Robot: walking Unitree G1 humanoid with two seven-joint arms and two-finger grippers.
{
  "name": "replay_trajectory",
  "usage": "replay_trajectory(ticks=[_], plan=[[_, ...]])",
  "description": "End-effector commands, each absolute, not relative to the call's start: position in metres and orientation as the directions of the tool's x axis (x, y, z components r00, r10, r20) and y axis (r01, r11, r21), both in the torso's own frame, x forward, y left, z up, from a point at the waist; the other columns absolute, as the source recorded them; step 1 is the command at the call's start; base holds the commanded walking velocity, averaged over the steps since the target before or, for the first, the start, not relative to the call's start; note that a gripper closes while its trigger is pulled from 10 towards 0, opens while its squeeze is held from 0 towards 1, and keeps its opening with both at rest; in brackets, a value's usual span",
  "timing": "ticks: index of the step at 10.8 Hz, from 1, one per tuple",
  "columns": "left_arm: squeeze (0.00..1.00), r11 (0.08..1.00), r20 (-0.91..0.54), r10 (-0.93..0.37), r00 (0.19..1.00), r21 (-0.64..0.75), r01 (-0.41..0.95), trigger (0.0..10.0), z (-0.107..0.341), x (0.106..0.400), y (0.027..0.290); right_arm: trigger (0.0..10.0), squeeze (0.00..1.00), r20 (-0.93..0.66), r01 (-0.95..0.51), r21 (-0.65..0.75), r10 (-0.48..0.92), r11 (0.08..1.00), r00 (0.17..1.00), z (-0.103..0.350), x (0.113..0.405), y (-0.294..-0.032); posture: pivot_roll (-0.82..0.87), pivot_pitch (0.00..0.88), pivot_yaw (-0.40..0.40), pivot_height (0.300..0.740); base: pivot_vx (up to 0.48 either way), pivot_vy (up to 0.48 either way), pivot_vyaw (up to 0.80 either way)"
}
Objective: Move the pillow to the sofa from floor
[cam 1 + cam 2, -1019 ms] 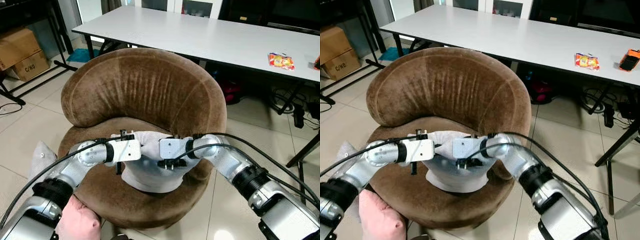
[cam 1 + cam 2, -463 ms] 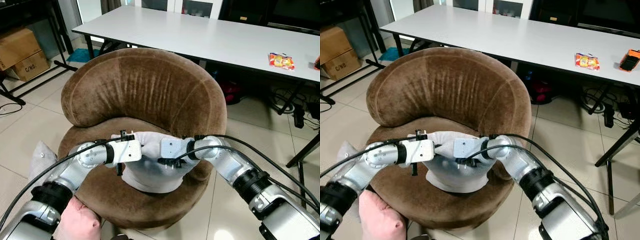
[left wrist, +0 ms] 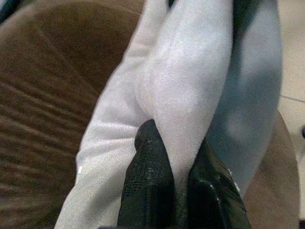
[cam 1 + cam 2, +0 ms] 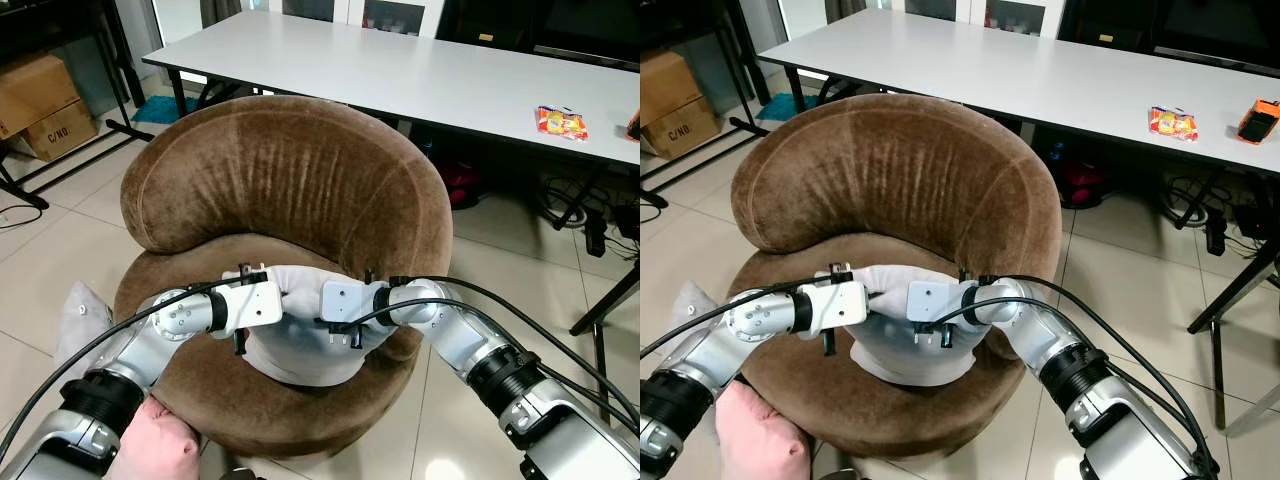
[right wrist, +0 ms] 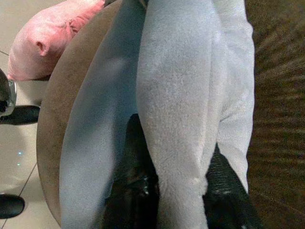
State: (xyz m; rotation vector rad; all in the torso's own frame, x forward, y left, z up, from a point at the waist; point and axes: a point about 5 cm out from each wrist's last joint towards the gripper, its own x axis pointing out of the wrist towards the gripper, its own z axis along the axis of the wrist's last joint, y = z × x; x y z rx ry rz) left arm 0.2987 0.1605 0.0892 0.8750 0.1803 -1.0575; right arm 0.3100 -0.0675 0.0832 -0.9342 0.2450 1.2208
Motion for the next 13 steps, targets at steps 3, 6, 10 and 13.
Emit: replay_trajectory(ticks=[3,6,10,13], plan=[[1.00,0.391,-0.320,-0.764,0.560,0.461,0.797,10.0,0.115,0.291,0.160,0.0,0.00,-0.642,-0.885,-0.462,0.668,0.054,0.376,0.080,0.308,-0.072,-0.01,0.000,-0.038,0.740,0.000,0.000,0.00],[1.00,0.653,-0.096,-0.688,0.719,0.349,0.672,10.0,0.151,0.269,0.184,0.0,0.00,-0.537,-0.876,-0.409,0.710,0.254,0.457,0.095,0.313,-0.078,0.00,0.000,-0.046,0.740,0.000,0.000,0.00],[0.00,0.858,-0.090,-0.399,0.912,0.314,0.407,10.0,0.157,0.241,0.223,0.0,0.00,-0.240,-0.759,-0.299,0.724,0.579,0.647,0.167,0.328,-0.105,0.01,0.000,-0.050,0.740,0.000,0.000,0.00],[0.00,0.921,-0.091,-0.208,0.974,0.318,0.226,10.0,0.147,0.242,0.208,0.0,0.00,-0.142,-0.648,-0.157,0.632,0.746,0.762,0.172,0.319,-0.113,-0.01,0.000,-0.043,0.740,0.000,0.000,0.00]])
